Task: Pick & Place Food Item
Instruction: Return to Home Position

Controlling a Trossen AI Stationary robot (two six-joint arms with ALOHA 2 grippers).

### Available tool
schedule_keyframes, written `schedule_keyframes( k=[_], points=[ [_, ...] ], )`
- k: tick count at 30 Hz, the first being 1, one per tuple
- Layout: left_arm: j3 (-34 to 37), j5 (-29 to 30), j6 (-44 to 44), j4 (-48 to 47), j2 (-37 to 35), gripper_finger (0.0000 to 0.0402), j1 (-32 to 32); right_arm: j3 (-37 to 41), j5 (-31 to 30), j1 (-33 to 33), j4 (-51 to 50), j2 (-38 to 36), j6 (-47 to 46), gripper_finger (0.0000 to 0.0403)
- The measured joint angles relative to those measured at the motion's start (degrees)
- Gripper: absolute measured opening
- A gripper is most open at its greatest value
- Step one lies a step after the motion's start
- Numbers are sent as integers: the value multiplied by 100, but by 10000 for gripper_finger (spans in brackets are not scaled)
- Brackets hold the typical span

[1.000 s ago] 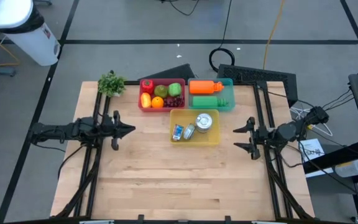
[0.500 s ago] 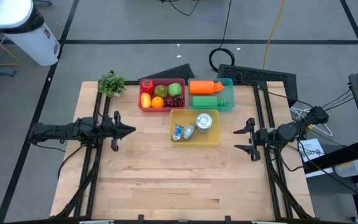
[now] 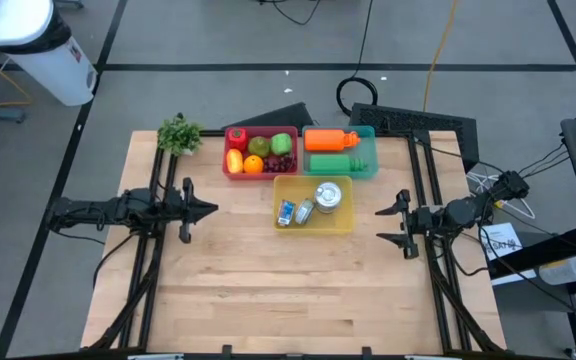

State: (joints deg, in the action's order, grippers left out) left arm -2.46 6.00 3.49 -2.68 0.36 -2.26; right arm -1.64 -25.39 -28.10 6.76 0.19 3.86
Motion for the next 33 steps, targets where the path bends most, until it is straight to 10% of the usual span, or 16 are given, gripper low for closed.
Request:
schedule_keyframes(
  k=[33],
  points=[
    [1,4,-4,-2,0,26,0,5,0,0,4,0,4,263]
  ],
)
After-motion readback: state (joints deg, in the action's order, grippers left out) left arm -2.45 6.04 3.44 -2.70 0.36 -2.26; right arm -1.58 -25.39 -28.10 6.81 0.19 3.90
